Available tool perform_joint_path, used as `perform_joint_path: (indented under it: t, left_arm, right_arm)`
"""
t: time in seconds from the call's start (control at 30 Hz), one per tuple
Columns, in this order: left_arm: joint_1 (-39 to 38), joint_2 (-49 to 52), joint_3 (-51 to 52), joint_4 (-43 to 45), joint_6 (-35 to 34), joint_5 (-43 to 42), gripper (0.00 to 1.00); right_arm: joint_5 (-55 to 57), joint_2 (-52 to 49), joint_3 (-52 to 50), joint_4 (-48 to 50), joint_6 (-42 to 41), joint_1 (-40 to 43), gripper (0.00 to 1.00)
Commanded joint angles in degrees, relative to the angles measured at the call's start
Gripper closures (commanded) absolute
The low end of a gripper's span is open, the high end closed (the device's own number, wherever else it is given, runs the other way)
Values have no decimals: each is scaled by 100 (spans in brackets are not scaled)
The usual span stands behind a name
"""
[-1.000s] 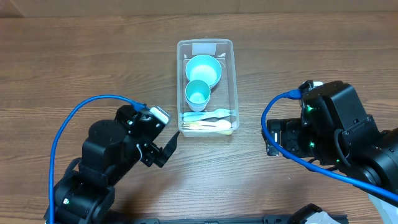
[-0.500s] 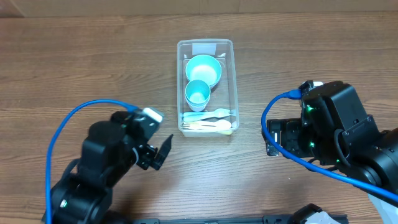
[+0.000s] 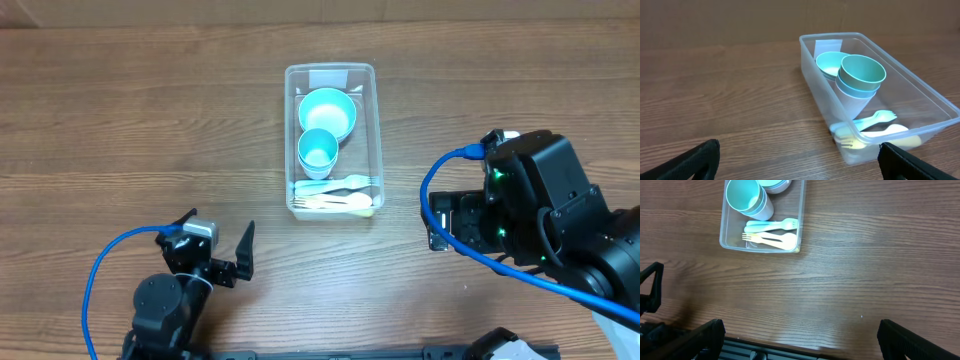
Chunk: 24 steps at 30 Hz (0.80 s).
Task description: Pack container
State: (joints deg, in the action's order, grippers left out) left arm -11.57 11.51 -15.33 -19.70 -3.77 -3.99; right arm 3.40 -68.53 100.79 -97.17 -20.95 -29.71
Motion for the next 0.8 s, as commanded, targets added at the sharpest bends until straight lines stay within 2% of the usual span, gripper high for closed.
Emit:
perform_joint_path:
  t: [0.0,0.23,0.77]
  left_arm:
    - [39,-393,229,35,-166,149,0]
    - [42,-981,879,122,-660,205,0]
    - [31,-1126,1005,240,-654,208,0]
  right_arm:
    - [37,22,13,17,-9,-20,0]
    - [37,22,13,17,-9,-20,0]
    - [37,22,13,17,-9,-20,0]
